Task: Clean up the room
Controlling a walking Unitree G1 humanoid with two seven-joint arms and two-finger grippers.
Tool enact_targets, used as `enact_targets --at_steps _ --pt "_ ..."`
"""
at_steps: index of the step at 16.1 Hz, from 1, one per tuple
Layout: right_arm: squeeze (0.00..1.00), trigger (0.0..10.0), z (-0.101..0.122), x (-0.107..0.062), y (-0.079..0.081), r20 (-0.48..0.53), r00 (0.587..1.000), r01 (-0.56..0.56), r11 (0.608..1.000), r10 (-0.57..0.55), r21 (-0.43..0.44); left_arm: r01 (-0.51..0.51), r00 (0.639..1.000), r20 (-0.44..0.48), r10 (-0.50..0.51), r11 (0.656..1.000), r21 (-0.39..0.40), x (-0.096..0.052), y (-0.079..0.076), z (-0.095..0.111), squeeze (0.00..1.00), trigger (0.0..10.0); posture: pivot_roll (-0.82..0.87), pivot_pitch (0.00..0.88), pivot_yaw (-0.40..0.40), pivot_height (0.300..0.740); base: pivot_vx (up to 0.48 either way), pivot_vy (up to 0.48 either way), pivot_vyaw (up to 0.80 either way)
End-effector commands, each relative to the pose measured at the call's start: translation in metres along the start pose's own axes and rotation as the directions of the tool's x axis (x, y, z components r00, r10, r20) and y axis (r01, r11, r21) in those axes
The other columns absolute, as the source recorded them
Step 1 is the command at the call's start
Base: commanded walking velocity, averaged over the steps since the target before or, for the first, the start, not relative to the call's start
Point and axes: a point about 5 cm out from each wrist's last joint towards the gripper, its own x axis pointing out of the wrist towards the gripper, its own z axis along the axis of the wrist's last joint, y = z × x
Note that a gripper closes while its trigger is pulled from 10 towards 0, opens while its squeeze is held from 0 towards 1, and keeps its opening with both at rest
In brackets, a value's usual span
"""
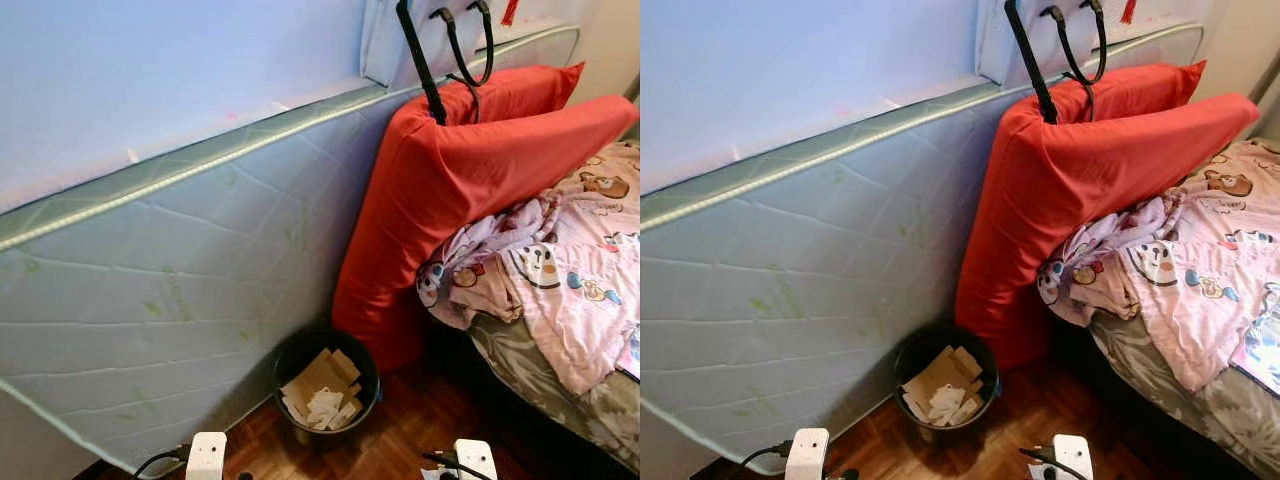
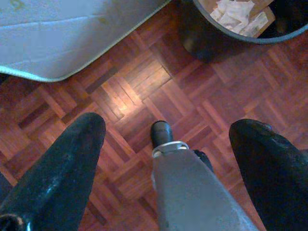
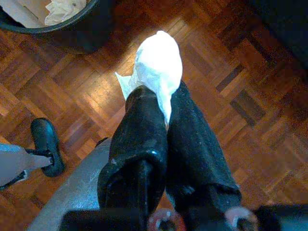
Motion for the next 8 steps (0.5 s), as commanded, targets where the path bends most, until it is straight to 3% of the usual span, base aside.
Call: enact_targets --at_steps 1,6,8 --pt "0.0 10.0 -0.0017 -0.0007 -0.0042 -0.012 1.0 0.004 1.0 -0.004 -0.006 -0.002 1.0 -0.009 0.002 1.0 -0.013 -0.0001 -0.0028 -0.0022 0.0 10.0 -0.08 0.0 -0.043 0.74 0.0 0.0 0.0" --pt "0.0 10.0 0.0028 -0.0007 -0.0108 0.001 1.0 0.007 0.998 -0.007 -0.054 0.0 1.0 -0.007 0.0 0.999 -0.033 0.0005 -0.0096 -0.0014 0.0 10.0 -0.08 0.0 -0.066 0.74 0.0 0.0 0.0" --pt "0.0 10.0 0.0033 -0.0007 -0.0108 0.006 1.0 0.006 0.998 -0.006 -0.055 -0.005 1.0 -0.009 0.005 0.999 -0.031 0.0005 -0.0094 -0.0016 0.0 10.0 -0.08 0.0 -0.066 0.74 0.0 0.0 0.8"
